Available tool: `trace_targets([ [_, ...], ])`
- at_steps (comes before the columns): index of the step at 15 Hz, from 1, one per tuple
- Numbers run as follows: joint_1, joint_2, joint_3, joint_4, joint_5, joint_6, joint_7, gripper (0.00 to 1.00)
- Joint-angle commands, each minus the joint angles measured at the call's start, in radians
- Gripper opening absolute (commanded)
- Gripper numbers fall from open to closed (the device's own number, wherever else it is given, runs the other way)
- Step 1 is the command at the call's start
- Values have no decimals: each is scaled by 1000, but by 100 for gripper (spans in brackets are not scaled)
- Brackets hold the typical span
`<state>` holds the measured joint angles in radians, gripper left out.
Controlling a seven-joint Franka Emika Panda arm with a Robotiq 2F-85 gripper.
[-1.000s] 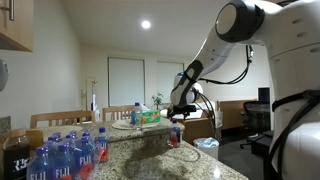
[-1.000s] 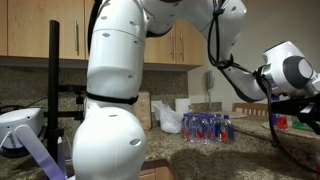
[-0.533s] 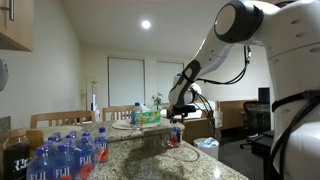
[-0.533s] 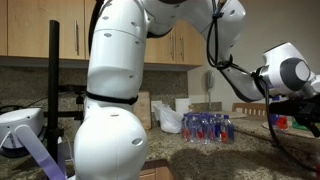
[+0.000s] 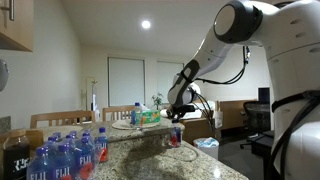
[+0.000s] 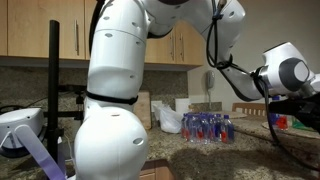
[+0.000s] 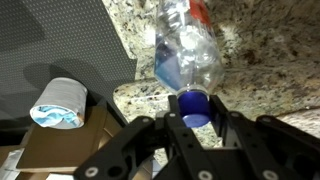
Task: Put three bottles of water a step above
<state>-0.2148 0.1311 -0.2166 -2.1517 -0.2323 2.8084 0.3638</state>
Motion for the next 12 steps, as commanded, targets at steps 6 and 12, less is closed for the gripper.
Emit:
trace_targets([
  [6, 12, -21, -9, -16, 34, 2, -100, 9],
  [12, 28, -107, -17, -56, -38, -36, -130, 9],
])
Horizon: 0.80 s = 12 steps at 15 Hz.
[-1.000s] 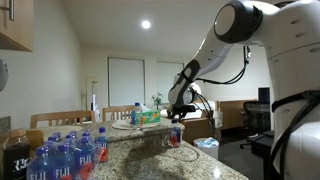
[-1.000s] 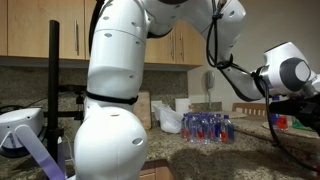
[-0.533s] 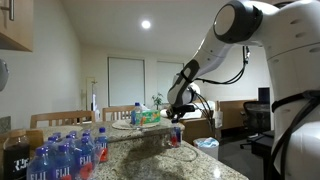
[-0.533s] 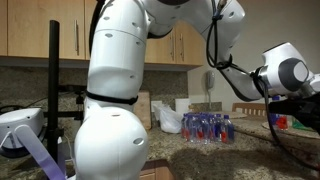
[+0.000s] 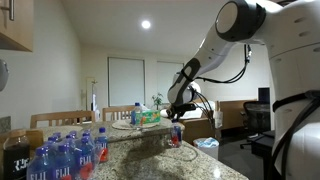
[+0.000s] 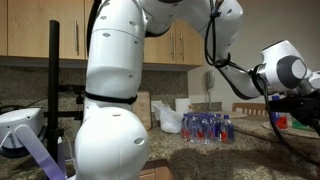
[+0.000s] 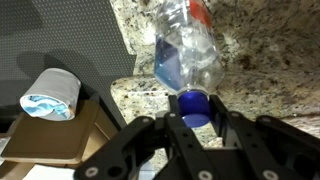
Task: Put three bottles of water a step above
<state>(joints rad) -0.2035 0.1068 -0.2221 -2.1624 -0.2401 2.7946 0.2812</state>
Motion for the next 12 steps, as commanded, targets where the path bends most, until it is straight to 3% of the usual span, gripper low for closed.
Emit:
trace_targets([
  [1, 17, -92, -11, -51, -46, -20, -44, 9],
  [6, 20, -168, 5, -92, -161, 27, 5, 9],
  [10, 28, -227, 14, -130, -184, 89, -2, 9],
  [12, 38, -244, 27, -116, -172, 66, -13, 9],
])
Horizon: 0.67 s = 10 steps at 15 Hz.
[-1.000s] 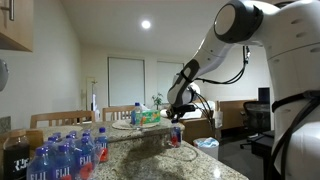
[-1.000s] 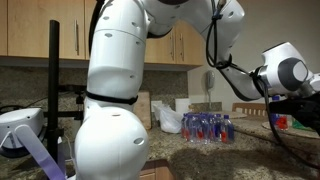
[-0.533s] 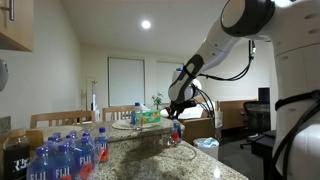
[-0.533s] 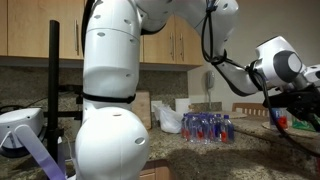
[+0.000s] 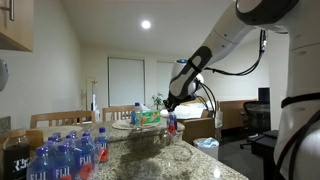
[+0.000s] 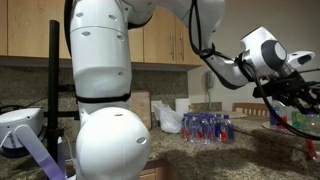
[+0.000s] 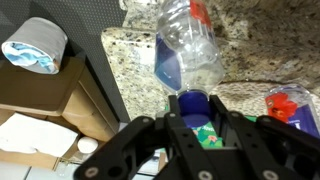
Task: Put three bottles of water a step above
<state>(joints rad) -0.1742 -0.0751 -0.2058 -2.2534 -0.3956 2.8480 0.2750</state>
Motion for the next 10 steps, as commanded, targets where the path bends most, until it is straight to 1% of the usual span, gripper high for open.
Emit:
trace_targets([
  [1, 17, -70, 14, -17, 4, -8, -30, 9],
  [3, 38, -87, 13, 3, 42, -23, -59, 9],
  [4, 26, -86, 37, 22, 99, -39, -94, 9],
  [6, 30, -80, 41, 54, 152, -64, -114, 9],
  [7, 21, -81, 45, 52, 159, -59, -110, 9],
  [8, 33, -65, 35, 38, 119, -39, -59, 33],
  [10, 33, -65, 35, 48, 129, -49, -60, 33],
])
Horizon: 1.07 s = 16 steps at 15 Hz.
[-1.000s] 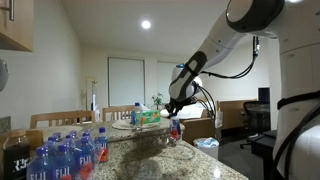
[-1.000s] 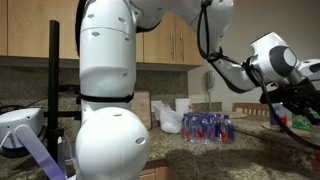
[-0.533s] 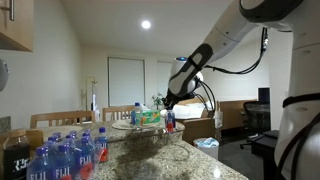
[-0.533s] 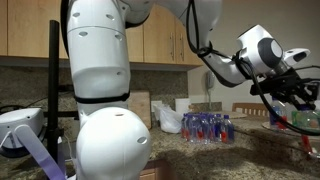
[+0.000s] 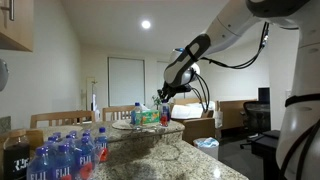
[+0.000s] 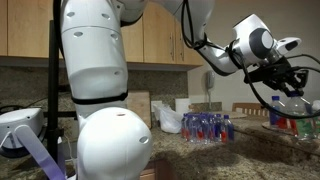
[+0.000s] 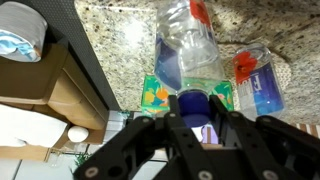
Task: Put three bottles of water a step above
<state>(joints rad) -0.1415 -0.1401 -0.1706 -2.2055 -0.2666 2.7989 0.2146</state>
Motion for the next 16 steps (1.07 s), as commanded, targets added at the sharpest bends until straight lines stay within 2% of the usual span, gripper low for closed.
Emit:
trace_targets([
  [1, -1, 0, 0, 0, 0, -1, 0, 33],
  [2, -1, 0, 0, 0, 0, -2, 0, 9],
  [4, -11, 9, 16, 13, 51, 0, -33, 9],
  [9, 21, 75, 23, 145, 213, -91, -85, 9],
  [13, 22, 166, 31, 331, 273, -258, -74, 9],
  [16, 16, 248, 28, 481, 265, -393, -36, 9],
])
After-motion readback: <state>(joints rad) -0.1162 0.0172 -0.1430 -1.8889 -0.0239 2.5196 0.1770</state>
